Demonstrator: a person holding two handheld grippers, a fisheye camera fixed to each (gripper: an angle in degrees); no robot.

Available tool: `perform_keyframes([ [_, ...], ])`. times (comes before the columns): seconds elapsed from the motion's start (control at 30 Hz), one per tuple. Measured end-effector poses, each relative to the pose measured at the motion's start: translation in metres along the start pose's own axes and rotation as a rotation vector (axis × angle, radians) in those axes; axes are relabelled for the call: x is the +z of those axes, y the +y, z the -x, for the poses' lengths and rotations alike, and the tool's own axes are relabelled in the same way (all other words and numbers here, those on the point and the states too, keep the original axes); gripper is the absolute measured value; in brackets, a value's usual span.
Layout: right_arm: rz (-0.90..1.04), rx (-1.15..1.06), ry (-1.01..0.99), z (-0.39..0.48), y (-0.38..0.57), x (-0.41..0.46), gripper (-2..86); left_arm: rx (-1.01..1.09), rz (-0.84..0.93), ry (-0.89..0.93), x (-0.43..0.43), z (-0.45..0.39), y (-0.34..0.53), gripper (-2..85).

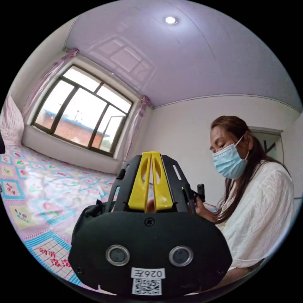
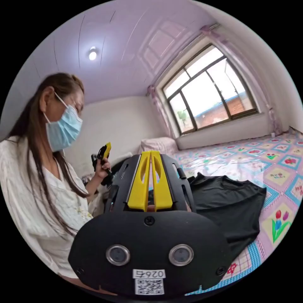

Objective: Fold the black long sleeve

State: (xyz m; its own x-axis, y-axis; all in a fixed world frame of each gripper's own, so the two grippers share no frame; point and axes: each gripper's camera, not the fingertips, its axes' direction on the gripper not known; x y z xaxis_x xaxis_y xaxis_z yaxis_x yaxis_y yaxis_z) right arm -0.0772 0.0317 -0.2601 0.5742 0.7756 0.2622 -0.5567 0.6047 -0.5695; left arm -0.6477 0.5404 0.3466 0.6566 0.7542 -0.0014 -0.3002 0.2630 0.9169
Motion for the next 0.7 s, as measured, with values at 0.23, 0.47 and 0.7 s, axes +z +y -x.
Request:
perform_keyframes([
  [0.23,0.579,-0.326,-0.115,0.022,0.009,0.274,0.3,-0.289,0.509,-0.417,0.034,0.099,0.105,16.7],
  [0.47,1.009,-0.701,-0.326,0.075,0.046,0.505,6.1,-0.582,0.759,-0.428,0.082,0.163,0.206,19.6],
  [0.7,1.264,-1.054,-0.563,0.137,0.101,0.655,10.7,-0.465,0.863,-0.520,0.129,0.165,0.196,19.0],
])
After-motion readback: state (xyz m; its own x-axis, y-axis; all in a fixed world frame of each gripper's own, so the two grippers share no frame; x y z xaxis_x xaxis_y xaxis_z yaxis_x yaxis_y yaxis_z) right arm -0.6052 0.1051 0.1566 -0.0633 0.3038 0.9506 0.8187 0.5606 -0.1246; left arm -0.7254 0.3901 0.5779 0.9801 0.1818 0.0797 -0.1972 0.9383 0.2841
